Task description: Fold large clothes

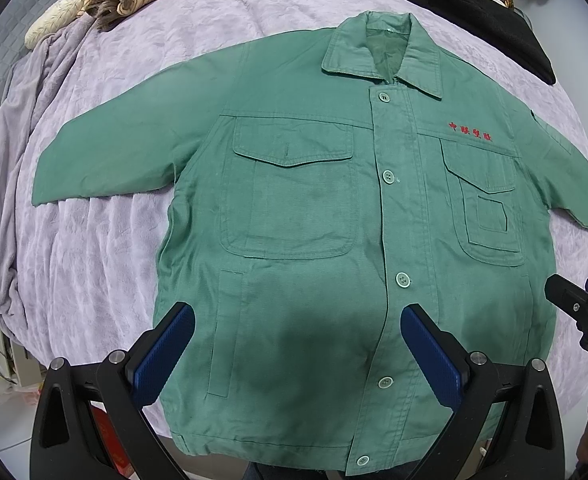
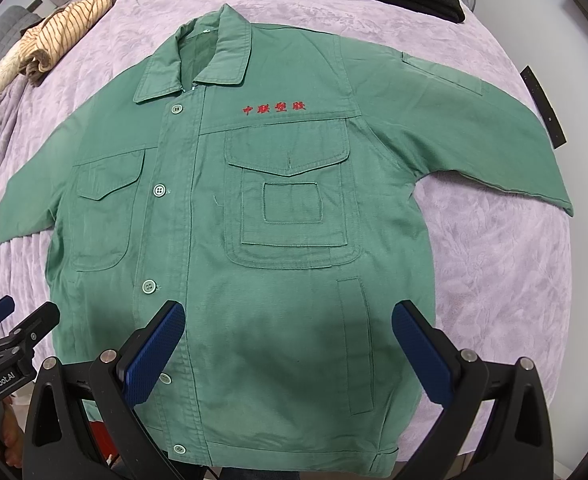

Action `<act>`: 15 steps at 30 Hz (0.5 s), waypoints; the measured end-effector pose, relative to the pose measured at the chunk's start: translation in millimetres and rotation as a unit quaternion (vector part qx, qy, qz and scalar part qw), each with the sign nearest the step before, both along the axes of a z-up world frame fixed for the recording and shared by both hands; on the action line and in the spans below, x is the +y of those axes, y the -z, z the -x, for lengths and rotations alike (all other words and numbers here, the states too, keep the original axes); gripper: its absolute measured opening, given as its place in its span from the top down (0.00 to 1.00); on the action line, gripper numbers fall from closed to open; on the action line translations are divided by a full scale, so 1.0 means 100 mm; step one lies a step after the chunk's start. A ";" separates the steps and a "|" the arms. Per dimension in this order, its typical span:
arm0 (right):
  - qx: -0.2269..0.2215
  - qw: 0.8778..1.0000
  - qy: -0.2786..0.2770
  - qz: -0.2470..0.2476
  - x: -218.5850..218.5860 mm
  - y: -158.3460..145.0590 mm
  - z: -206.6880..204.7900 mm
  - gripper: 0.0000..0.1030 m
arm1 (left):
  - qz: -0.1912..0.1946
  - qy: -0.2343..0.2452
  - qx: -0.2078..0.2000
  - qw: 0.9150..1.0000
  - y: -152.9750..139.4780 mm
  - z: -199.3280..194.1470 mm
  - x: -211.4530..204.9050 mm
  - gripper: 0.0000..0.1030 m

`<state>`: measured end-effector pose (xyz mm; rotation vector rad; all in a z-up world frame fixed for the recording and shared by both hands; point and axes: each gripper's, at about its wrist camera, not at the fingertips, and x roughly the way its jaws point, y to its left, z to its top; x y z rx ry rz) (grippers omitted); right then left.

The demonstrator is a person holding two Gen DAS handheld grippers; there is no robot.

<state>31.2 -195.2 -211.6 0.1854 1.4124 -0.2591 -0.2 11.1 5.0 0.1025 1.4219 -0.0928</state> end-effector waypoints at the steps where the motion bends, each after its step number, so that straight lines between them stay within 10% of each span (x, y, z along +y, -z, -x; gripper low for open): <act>1: 0.000 1.000 0.000 0.000 0.00 0.00 0.00 0.00 | 0.000 0.000 0.000 1.000 0.04 0.00 -0.02 0.00; 15: 0.002 1.000 0.001 0.003 0.02 0.02 -0.02 0.00 | 0.018 0.004 0.014 1.000 0.08 -0.05 -0.02 0.00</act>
